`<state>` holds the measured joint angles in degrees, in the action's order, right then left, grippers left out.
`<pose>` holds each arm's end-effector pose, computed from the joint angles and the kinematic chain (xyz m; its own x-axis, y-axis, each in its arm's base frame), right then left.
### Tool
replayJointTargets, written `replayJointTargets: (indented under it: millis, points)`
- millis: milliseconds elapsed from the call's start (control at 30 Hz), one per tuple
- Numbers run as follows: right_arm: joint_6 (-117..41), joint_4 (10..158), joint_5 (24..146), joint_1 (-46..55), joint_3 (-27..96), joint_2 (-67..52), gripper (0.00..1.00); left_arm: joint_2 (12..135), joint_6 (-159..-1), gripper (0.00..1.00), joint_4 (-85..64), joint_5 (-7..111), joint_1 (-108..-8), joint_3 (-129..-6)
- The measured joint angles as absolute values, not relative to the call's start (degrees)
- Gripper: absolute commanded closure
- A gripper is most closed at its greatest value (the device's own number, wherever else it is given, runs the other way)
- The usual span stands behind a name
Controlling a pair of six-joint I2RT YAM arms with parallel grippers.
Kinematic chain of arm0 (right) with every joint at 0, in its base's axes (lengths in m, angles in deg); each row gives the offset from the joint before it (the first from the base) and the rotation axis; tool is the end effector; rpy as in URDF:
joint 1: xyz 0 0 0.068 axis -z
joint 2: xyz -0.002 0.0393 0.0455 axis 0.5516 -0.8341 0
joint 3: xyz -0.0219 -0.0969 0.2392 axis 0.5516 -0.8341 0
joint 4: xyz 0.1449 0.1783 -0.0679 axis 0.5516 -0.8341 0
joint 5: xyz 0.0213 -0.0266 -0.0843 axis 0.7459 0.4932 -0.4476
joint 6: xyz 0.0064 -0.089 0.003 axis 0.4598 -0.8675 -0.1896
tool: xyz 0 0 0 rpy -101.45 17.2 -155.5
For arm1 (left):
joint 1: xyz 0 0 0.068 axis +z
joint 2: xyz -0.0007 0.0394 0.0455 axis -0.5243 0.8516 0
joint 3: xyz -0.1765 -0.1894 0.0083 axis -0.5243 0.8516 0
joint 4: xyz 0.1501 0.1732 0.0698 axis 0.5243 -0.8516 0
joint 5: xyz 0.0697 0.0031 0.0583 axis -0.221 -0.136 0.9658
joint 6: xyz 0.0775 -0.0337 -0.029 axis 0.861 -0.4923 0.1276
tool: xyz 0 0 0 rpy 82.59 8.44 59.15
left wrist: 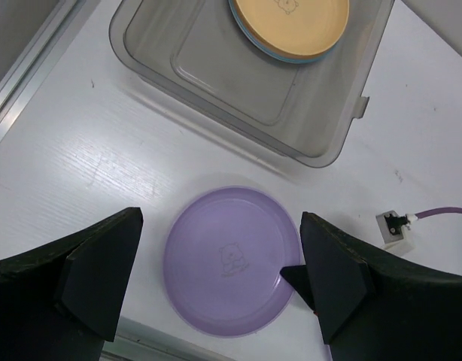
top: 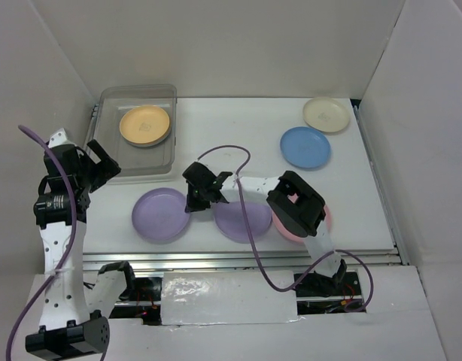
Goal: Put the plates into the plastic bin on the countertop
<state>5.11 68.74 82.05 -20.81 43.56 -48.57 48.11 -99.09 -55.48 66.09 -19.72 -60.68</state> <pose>0.2619 0.3745 0.1165 -0.9388 -0.0018 -0.3445 -0.1848 0.8464 0.4995 0.1875 0.0474 0.3488 -0.2453 -0.5720 -0.7827 -0.4823 0.7724 -0.4133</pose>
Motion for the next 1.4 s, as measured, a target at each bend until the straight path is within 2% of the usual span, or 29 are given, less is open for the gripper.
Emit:
replayJointTargets:
  millis: [167,433,567,633,667,733,767,800,833,867,1033,1100,1167,1267,1300,1333,1367,1400]
  points:
    - [6.2,66.2,77.2,-22.5,40.5,-44.0,1.00,45.9,-96.5,0.01,-57.9,61.7,-20.0,-60.0]
    - [5.0,55.8,65.6,-24.5,39.7,-22.7,1.00,48.7,-91.0,0.01,-60.1,47.1,-24.2,-60.0]
    - [4.0,56.2,64.7,-22.8,36.8,-14.7,1.00,52.3,-89.4,0.01,-59.9,40.3,-26.0,-59.9]
    - [3.6,56.2,65.5,-21.9,33.9,-11.4,1.00,53.3,-89.2,0.05,-59.5,38.0,-26.7,-59.3]
    - [3.5,56.2,65.8,-21.5,32.6,-10.2,1.00,53.6,-89.1,0.08,-59.2,37.2,-27.0,-58.8]
    - [3.3,56.0,66.3,-20.8,31.0,-8.9,1.00,53.9,-89.0,0.26,-58.8,35.6,-27.3,-57.7]
    - [3.2,55.9,66.6,-20.6,30.6,-8.5,1.00,54.2,-88.8,0.36,-58.6,34.7,-27.5,-57.3]
    - [3.1,55.8,66.8,-20.6,30.5,-8.4,1.00,54.5,-88.4,0.58,-58.5,34.0,-27.6,-57.0]
    - [3.0,55.8,67.1,-20.6,30.5,-8.4,1.00,54.8,-88.5,0.69,-58.3,33.2,-27.7,-56.9]
    - [2.8,55.8,67.4,-20.6,30.5,-8.4,1.00,55.1,-88.3,0.74,-57.9,32.5,-27.8,-56.8]
    - [2.4,55.7,67.7,-20.5,30.5,-8.4,1.00,57.2,-87.9,0.73,-56.9,31.1,-28.4,-56.8]
    - [2.2,55.5,67.8,-20.2,30.5,-8.4,1.00,58.0,-88.1,0.83,-56.6,31.0,-28.6,-56.8]
    - [2.0,55.5,68.1,-19.7,30.5,-8.4,1.00,58.8,-87.6,1.00,-56.1,31.0,-28.9,-56.8]
    - [1.6,55.4,69.0,-18.6,30.5,-8.4,0.99,60.4,-87.0,1.00,-54.9,30.9,-29.4,-56.8]
    - [1.4,55.4,69.2,-18.2,30.5,-8.4,0.58,61.1,-87.0,1.00,-54.3,30.9,-29.6,-56.8]
    - [1.6,55.4,69.4,-17.9,30.4,-8.3,0.25,61.6,-87.2,1.00,-53.7,30.7,-29.7,-56.8]
    - [1.7,55.9,69.9,-17.5,30.2,-8.1,0.00,61.9,-87.9,1.00,-53.2,30.9,-29.9,-56.8]
    - [1.8,56.5,70.3,-17.1,29.8,-7.5,0.00,62.0,-89.1,1.00,-52.6,31.4,-29.9,-56.7]
